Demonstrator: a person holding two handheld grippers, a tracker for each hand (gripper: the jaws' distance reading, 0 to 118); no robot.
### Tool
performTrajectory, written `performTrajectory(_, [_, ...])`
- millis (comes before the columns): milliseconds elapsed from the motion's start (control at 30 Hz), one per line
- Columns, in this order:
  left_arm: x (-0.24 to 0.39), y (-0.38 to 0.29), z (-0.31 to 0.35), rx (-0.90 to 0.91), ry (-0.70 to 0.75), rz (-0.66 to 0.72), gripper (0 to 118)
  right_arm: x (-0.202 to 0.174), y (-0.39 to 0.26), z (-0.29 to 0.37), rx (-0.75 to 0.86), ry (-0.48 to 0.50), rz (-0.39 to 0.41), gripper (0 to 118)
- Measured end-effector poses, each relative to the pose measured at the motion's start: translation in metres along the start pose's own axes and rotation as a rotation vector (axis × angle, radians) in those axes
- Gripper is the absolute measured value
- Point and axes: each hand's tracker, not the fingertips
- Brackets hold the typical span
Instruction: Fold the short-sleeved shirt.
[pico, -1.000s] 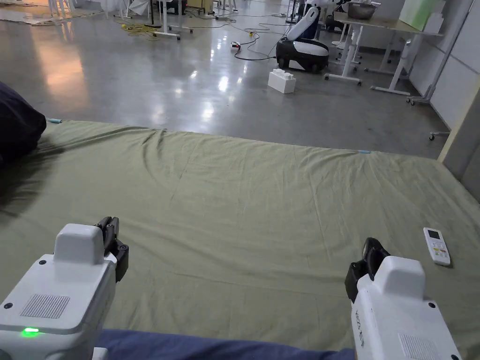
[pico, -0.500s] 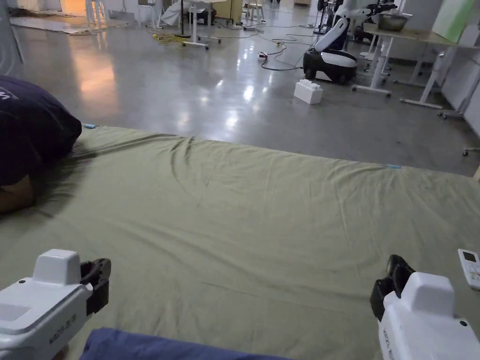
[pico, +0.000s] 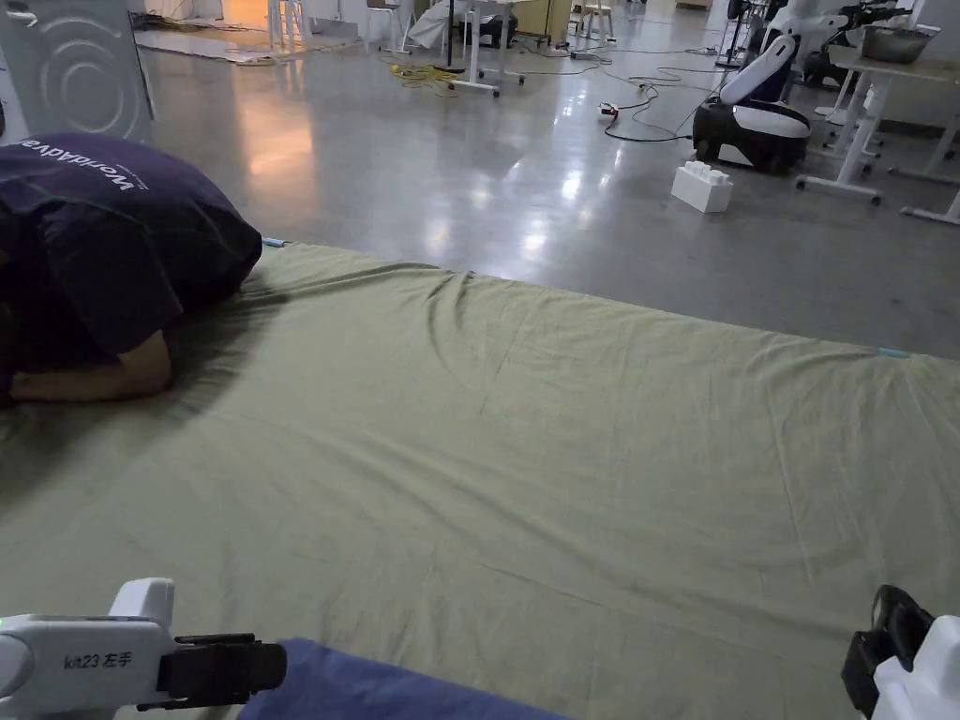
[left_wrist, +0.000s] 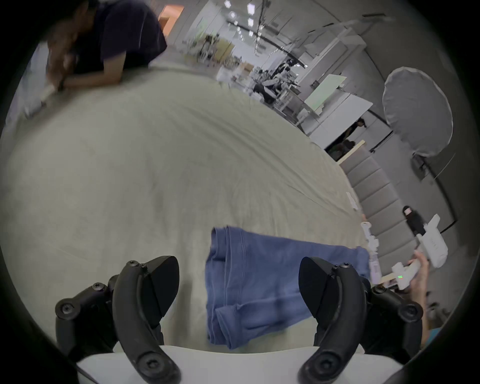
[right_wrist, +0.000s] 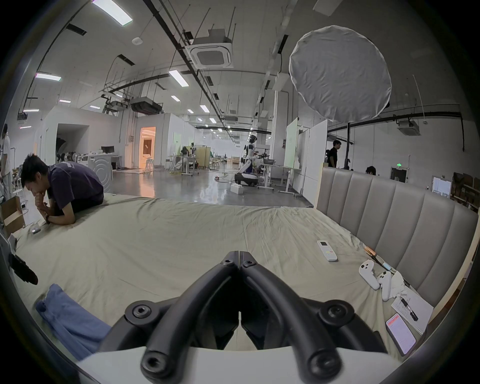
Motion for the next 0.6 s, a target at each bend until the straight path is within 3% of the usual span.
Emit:
performTrajectory(200, [-0.032,-0.002,-0.029,-0.112,-0.141,0.163,94,-0.002,-0.006,0.000,-0.029,-0.004,0.022,0])
performTrajectory(400, [-0.034,-0.008,-0.047,-0.173,-0.389,0.296,90,-0.004,-0.011,0.000,-0.051,-0.008,0.030,0])
performTrajectory(500, [-0.024,-0.013,-0.054,-0.158,-0.389,0.239,68,-0.006,-0.013,-0.001,-0.062,-0.007,0.036,0])
performTrajectory(533, [-0.042,-0.012,-0.066,-0.157,-0.384,0.245,50,-0.007,-0.013,-0.001,-0.064,-0.006,0.037,0])
performTrajectory(600, [-0.044,-0.011,-0.071,-0.160,-0.371,0.248,24,-0.009,-0.013,-0.001,-0.066,-0.005,0.044,0])
